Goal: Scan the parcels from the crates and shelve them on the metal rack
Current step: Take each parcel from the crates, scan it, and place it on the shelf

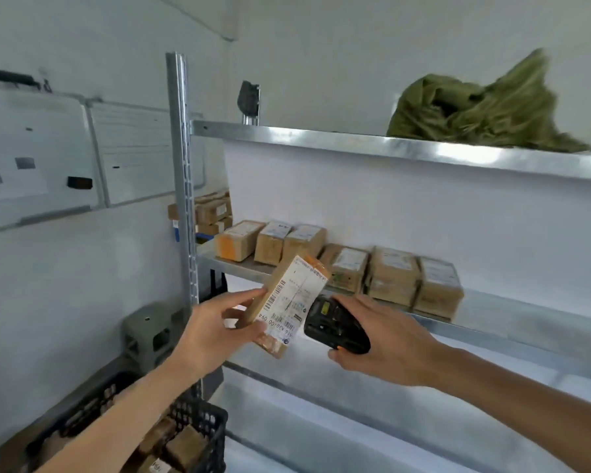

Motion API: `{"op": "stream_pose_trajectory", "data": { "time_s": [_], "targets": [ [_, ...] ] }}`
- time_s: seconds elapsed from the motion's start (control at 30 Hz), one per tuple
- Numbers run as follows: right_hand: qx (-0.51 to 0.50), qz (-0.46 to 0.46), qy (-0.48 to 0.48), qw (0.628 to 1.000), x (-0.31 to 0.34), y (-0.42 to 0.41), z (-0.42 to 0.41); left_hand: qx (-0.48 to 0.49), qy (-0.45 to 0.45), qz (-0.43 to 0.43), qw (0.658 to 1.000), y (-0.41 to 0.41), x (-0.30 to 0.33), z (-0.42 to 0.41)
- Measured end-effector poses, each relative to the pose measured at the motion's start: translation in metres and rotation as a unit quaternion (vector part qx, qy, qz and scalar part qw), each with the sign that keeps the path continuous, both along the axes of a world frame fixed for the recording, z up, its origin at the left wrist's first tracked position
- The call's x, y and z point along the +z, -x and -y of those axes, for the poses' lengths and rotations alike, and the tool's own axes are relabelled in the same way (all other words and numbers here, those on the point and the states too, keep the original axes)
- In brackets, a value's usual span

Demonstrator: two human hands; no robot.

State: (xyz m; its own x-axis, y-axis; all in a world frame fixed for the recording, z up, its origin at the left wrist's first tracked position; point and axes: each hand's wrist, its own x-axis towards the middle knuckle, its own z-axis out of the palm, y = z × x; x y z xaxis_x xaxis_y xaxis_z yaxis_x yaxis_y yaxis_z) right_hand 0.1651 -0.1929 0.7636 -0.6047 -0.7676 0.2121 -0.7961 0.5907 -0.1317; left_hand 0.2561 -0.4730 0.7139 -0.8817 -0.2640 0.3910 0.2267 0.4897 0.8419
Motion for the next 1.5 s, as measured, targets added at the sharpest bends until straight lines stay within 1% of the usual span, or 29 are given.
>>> {"op": "stream_pose_trajectory", "data": {
  "time_s": [0.13, 0.33, 0.5, 0.67, 0.77, 0.87, 1.1, 1.3, 1.5],
  "targets": [
    [-0.053, -0.044, -0.013, 0.997, 0.033, -0.037, -0.079, -0.043, 0.004, -0.029, 0.999, -0.007, 0.021, -0.066],
    [-0.138, -0.085, -0.055, 0.985, 0.074, -0.091, -0.181, -0.109, -0.001, -0.066, 0.992, -0.008, 0.050, -0.167],
    [-0.184, -0.127, -0.093, 0.970, 0.099, -0.116, -0.256, -0.175, 0.003, -0.083, 0.981, -0.002, 0.070, -0.248],
    [-0.208, -0.173, -0.129, 0.954, 0.114, -0.125, -0.326, -0.204, -0.002, -0.098, 0.974, 0.011, 0.081, -0.317],
    [-0.223, -0.190, -0.148, 0.945, 0.121, -0.123, -0.366, -0.208, -0.005, -0.117, 0.971, 0.019, 0.087, -0.360],
    [-0.233, -0.200, -0.160, 0.938, 0.127, -0.120, -0.394, -0.211, -0.026, -0.111, 0.971, 0.027, 0.087, -0.390],
    [-0.241, -0.207, -0.170, 0.933, 0.132, -0.113, -0.464, -0.193, -0.009, -0.112, 0.975, 0.038, 0.082, -0.462],
    [-0.244, -0.199, -0.185, 0.931, 0.131, -0.113, -0.505, -0.188, -0.007, -0.114, 0.976, 0.037, 0.075, -0.501],
    [-0.252, -0.197, -0.185, 0.929, 0.127, -0.108, -0.521, -0.180, -0.009, -0.107, 0.978, 0.039, 0.077, -0.516]
  ]
}}
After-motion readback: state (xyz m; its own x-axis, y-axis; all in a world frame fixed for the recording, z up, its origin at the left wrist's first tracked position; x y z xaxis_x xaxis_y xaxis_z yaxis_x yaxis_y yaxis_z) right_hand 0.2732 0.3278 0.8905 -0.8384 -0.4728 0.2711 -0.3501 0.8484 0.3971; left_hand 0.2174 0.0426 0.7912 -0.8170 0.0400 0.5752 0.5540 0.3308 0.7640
